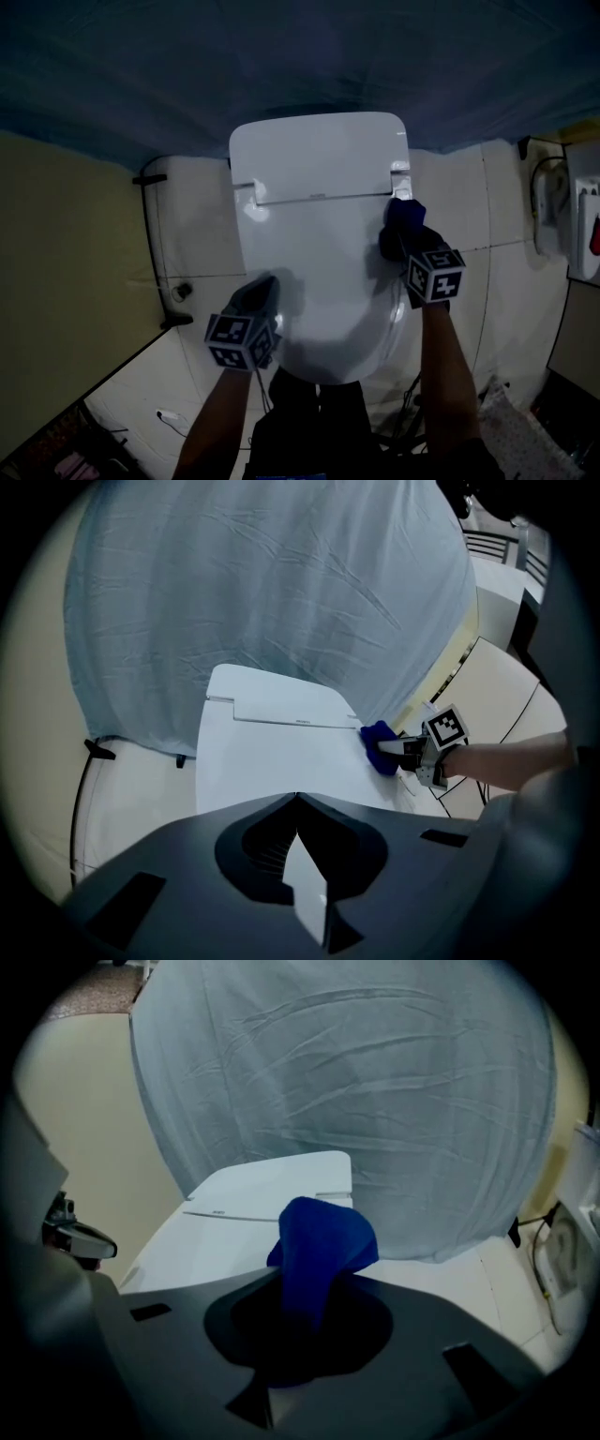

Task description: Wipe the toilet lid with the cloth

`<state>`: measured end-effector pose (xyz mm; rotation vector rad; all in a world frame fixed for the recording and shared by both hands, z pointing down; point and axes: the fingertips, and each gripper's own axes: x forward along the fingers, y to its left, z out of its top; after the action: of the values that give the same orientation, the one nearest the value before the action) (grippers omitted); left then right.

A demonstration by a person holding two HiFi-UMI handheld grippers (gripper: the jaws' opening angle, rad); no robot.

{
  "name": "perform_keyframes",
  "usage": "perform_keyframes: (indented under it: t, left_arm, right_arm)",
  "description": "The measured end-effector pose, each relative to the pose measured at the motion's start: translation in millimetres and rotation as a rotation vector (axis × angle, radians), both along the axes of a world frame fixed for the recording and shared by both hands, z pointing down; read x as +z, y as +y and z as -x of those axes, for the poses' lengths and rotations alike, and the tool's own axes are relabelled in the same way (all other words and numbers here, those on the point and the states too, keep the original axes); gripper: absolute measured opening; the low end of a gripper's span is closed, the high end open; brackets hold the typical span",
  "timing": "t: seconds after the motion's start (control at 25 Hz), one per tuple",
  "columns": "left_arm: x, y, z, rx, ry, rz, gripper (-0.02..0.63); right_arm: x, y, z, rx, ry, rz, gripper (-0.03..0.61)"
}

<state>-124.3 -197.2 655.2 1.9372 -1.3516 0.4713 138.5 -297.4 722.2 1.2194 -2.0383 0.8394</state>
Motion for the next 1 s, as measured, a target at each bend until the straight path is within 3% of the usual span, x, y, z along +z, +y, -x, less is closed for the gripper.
perform_keyframes:
  t: [0.12,0.24,0.44,0.68,0.8,1.0]
  left_arm:
    - [1.8,11.3,8.3,0.012,-0.055,-0.005,0.000]
    - [2.0,26.7,26.6,-0.030,-0.069,0.004,0.000]
    - [1.1,54.1,68.7,-0.115,-0.079,0.027,0.000]
    - [-2.0,87.1,112.1,-0.242,-0.045,0.045,0.000]
    - [-7.0,93.3,119.1,-0.261,-0.038,0.038,0.000]
    - [-5.2,97.8,131.1,-0.265,-0.038,0.032,0.000]
  right_arm:
    - [-5.9,2.5,4.0,0.061,0.015,0.007,0.067]
    - [-19.9,15.5,40.1,0.034,-0.032,-0.010,0.067]
    - [-40.8,62.8,178.2,-0.183,-0.163,-0.021,0.067]
    - [-40.1,131.0,318.2,-0.363,-0.286,0.072,0.067]
    - [-18.6,143.7,337.7,-0.394,-0.235,0.113,0.067]
    - [6.3,142.5,327.4,-0.389,-0.150,0.138,0.067]
